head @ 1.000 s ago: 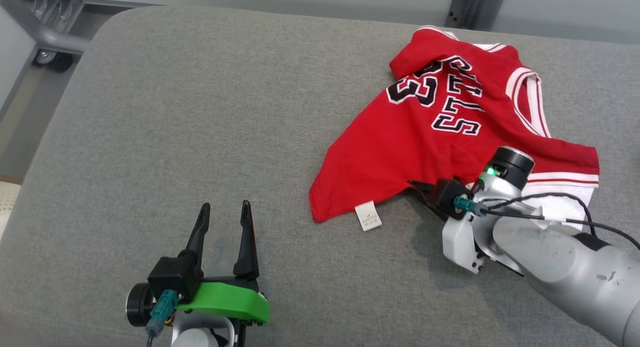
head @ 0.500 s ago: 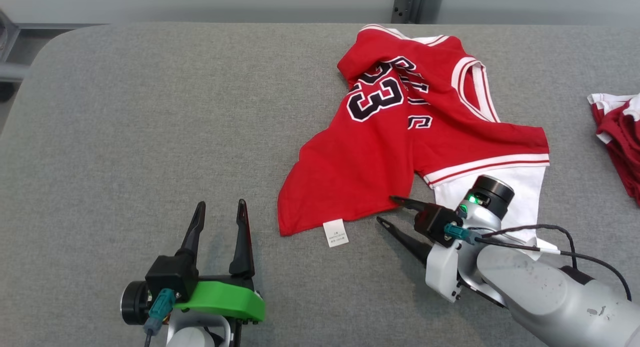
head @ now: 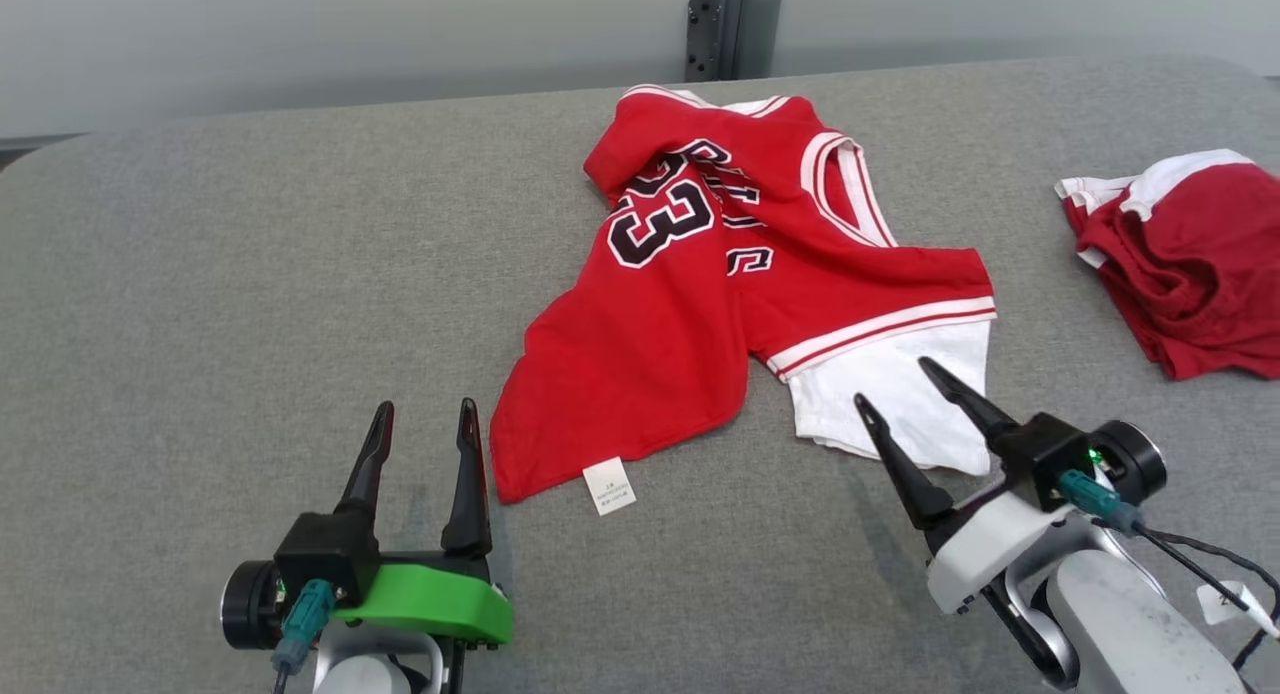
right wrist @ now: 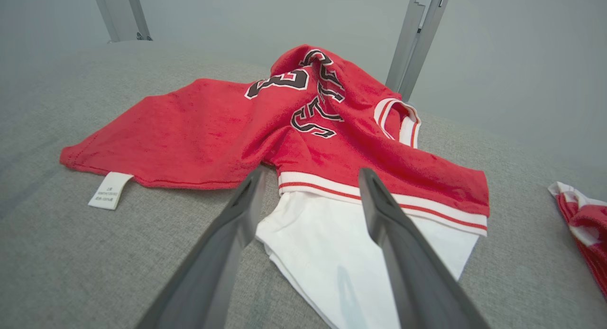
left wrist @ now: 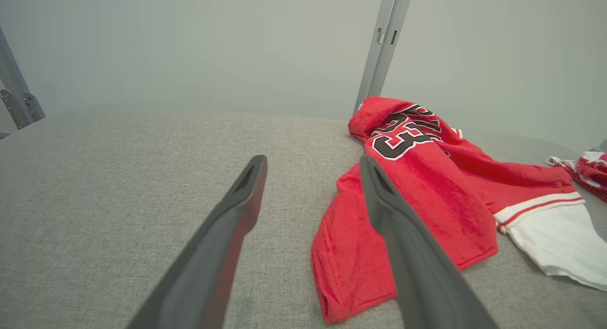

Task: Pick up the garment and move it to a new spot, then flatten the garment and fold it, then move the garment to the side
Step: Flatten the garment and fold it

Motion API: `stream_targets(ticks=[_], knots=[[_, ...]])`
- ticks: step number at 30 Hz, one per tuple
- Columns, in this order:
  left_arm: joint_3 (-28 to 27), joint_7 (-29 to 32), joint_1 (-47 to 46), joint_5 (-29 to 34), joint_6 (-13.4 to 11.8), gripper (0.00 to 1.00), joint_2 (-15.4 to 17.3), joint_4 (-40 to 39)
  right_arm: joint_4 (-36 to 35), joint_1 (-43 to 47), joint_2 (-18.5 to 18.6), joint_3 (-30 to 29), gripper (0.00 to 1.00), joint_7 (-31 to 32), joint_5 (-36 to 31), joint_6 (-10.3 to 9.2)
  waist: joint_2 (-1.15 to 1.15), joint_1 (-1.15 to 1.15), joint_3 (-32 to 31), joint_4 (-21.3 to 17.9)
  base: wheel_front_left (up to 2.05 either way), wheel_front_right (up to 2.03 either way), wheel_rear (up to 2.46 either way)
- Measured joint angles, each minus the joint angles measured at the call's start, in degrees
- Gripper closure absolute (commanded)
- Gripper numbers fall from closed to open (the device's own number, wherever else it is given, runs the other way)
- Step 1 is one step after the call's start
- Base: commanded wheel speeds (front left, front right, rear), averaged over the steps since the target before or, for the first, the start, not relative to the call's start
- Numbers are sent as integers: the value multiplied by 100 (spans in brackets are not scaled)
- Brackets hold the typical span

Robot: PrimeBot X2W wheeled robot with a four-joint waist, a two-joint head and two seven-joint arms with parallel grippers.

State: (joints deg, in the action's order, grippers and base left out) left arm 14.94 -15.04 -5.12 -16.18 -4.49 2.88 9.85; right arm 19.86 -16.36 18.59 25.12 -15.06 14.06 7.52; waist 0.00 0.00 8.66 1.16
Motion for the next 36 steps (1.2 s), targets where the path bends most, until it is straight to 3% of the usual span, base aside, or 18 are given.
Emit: stream_targets(ticks=[6, 17, 36], knots=[[-116, -1, 147, 67, 49, 0, 9, -10, -576, 687, -660, -1386, 0, 0, -379, -1, 0, 0, -197, -214, 0, 0, 0], [-377, -1, 756, 65, 98, 0, 8, -256, -1211, 1306, -1327, -2265, 0, 0, -447, -1, 0, 0, -612, -335, 0, 0, 0], [-392, 0, 1009, 48, 38, 0, -1, -408, -1196, 1502, -1529, -2328, 0, 0, -436, -1, 0, 0, -924, -282, 0, 0, 0]])
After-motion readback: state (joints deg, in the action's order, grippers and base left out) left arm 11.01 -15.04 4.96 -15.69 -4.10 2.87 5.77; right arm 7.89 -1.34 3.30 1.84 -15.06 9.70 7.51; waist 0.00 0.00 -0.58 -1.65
